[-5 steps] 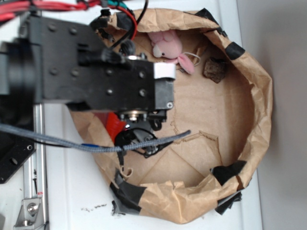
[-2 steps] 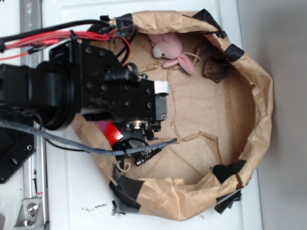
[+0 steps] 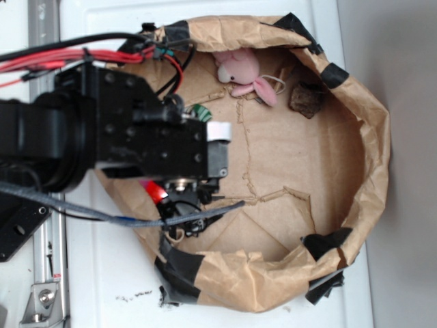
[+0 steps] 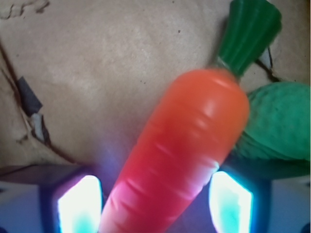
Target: Grab the carrot.
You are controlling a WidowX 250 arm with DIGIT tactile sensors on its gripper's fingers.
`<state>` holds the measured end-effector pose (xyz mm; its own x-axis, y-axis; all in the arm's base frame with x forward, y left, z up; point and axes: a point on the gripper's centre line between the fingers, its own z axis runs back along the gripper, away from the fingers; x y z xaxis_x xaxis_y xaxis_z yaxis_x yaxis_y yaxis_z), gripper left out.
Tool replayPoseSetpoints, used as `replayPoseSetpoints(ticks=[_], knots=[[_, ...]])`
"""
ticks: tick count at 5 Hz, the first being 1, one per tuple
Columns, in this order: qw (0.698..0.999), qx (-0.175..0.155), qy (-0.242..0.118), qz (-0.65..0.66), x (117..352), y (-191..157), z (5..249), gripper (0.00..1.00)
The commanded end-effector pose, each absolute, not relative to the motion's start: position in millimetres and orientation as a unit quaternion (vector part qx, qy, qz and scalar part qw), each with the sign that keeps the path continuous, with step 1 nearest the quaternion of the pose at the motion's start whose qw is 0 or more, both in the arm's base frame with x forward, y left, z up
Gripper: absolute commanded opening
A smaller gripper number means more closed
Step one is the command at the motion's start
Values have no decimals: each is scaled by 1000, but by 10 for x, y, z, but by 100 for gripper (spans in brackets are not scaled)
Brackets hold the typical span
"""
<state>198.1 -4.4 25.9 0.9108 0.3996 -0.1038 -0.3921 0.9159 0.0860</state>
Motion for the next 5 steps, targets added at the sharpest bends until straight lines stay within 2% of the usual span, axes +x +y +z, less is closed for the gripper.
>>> replayPoseSetpoints(ticks=[1, 3, 4, 5], knots=[[983, 50, 40, 172, 1953, -1, 311, 0], [984, 49, 30, 171, 2037, 23, 381, 0], [988, 45, 14, 148, 2183, 7, 549, 0], [994, 30, -44, 95, 2559, -140, 1071, 0]])
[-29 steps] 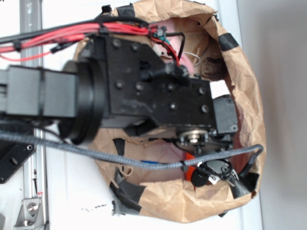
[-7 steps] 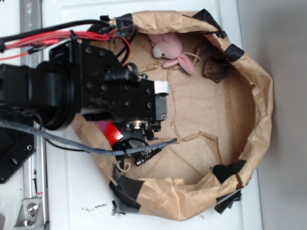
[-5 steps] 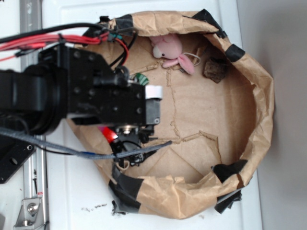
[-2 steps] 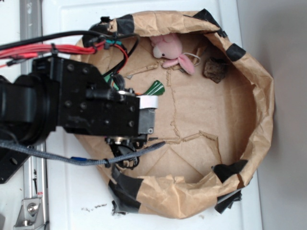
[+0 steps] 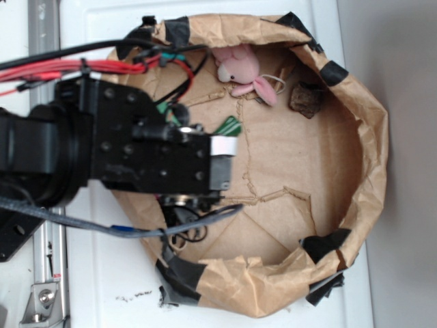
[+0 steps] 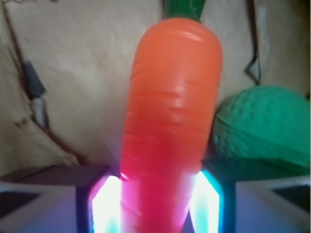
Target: Grab the carrot.
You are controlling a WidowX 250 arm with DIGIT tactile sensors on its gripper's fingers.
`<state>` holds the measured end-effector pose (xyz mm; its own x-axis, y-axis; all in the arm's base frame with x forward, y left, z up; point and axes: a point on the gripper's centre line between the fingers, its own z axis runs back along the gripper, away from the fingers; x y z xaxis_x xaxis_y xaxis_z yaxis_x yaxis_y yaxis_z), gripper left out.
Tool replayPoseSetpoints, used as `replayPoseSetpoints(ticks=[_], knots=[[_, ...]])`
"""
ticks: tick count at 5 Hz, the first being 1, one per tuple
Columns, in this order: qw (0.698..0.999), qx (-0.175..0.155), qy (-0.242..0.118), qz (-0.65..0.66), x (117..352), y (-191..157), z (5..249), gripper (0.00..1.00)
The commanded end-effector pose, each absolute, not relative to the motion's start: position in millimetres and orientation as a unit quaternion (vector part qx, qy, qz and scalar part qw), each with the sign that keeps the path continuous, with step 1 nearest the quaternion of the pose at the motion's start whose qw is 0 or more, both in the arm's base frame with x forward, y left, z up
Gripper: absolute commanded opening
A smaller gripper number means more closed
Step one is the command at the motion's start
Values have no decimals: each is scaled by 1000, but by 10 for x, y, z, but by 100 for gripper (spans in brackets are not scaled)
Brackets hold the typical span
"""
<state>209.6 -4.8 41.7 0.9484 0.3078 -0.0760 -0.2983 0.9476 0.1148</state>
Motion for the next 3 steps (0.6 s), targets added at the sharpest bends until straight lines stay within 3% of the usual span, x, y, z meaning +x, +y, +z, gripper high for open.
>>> replayPoseSetpoints(ticks=[1, 2, 3], knots=[[994, 37, -102, 24, 2781, -294, 1612, 0], [993, 33, -111, 3, 2734, -214, 2011, 0], [993, 34, -109, -8, 2668, -172, 1981, 0]])
